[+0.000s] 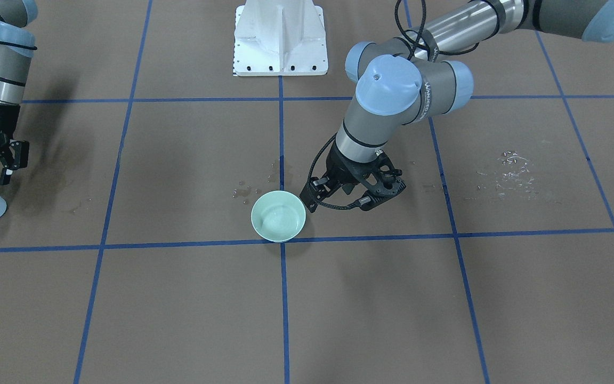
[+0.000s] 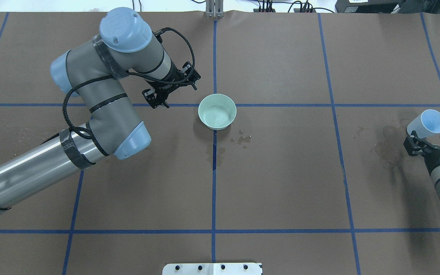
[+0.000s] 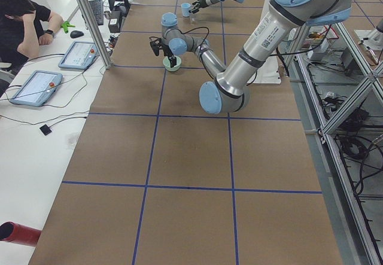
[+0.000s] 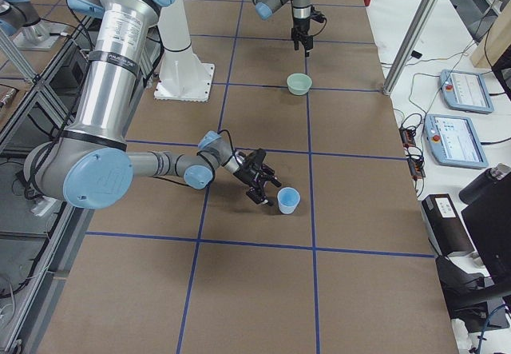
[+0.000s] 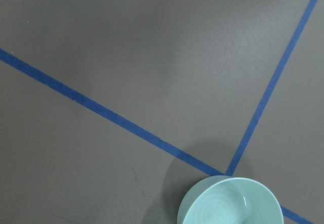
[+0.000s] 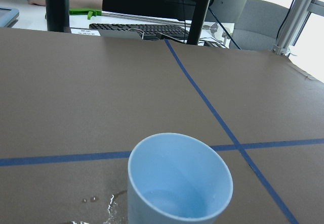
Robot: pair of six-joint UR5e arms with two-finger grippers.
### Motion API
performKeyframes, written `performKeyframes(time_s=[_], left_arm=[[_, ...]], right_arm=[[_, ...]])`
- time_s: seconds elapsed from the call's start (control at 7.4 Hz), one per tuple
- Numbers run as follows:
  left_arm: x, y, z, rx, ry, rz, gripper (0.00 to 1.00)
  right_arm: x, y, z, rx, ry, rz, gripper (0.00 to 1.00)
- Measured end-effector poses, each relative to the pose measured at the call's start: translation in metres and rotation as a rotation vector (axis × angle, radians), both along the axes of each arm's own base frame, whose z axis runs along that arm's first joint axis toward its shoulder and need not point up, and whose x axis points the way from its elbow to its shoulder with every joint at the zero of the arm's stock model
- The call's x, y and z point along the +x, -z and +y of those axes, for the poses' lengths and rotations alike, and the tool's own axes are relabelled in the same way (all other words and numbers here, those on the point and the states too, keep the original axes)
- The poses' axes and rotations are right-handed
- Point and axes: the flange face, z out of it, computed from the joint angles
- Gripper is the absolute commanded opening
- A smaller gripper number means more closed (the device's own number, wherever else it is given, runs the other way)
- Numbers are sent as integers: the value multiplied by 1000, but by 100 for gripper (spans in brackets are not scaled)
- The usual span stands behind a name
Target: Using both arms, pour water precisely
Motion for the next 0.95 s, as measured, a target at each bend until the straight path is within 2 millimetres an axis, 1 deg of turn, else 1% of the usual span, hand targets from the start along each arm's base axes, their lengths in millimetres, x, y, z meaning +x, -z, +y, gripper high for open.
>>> performKeyframes(time_s=[0.41,0.54,0.95], left_arm=[[-4,-6,3,-1,-1,-2,100],[-4,-7,3,-1,-1,-2,100],[-3,-9,3,-3,-2,-4,100]], right_arm=[[-19,-25,-8,21,23,3,99],[-21,-30,-10,32,37,8,99],[-18,-33,-13,52,51,11,99]])
